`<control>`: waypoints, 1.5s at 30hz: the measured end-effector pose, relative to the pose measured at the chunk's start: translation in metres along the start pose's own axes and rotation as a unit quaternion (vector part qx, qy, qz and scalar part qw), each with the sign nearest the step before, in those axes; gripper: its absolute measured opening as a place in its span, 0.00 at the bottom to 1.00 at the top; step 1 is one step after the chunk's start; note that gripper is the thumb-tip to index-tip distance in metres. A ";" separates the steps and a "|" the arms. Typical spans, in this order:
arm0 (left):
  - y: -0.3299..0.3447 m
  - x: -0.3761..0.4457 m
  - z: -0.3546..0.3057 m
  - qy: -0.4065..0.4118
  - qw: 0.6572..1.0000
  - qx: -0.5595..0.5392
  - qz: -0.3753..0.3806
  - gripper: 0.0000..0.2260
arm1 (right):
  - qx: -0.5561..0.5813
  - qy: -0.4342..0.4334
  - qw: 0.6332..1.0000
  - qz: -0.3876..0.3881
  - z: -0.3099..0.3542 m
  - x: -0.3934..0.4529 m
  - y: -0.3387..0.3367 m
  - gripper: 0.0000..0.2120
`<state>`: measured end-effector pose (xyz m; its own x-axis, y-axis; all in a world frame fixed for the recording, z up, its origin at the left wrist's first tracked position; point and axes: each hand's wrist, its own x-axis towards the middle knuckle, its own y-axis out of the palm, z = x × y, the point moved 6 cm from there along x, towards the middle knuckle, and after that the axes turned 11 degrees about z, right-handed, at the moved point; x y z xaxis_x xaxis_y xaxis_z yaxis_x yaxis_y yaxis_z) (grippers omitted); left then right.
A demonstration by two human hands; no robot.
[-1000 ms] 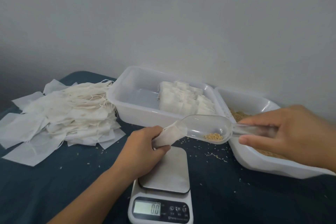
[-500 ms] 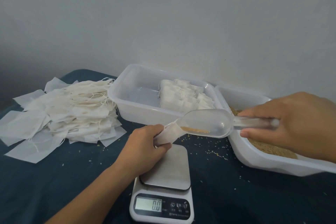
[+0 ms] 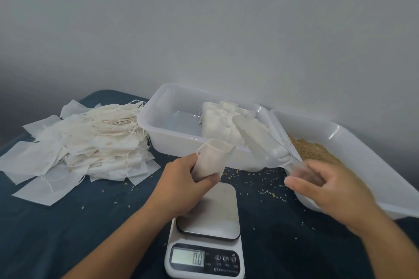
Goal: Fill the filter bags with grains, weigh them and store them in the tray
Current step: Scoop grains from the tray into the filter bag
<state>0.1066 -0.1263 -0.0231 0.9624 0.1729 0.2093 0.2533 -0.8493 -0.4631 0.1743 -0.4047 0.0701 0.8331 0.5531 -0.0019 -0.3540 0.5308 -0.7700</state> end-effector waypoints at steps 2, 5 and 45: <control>0.001 0.000 0.000 -0.003 1.000 -0.007 0.007 0.15 | 0.089 0.003 0.996 -0.012 -0.010 0.009 0.019 0.23; 0.001 0.000 -0.001 -0.010 1.000 -0.015 0.021 0.19 | 0.152 -0.022 0.988 -0.004 -0.007 0.030 0.046 0.19; -0.035 0.008 0.030 -0.094 0.989 0.080 -0.083 0.11 | 0.206 -0.026 0.970 -0.127 -0.009 0.053 0.098 0.21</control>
<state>0.1087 -0.0806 -0.0311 0.9034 0.4065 0.1365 0.4073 -0.7140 -0.5695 0.1873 -0.3290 -0.0112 0.8964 0.3980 0.1951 -0.2898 0.8594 -0.4212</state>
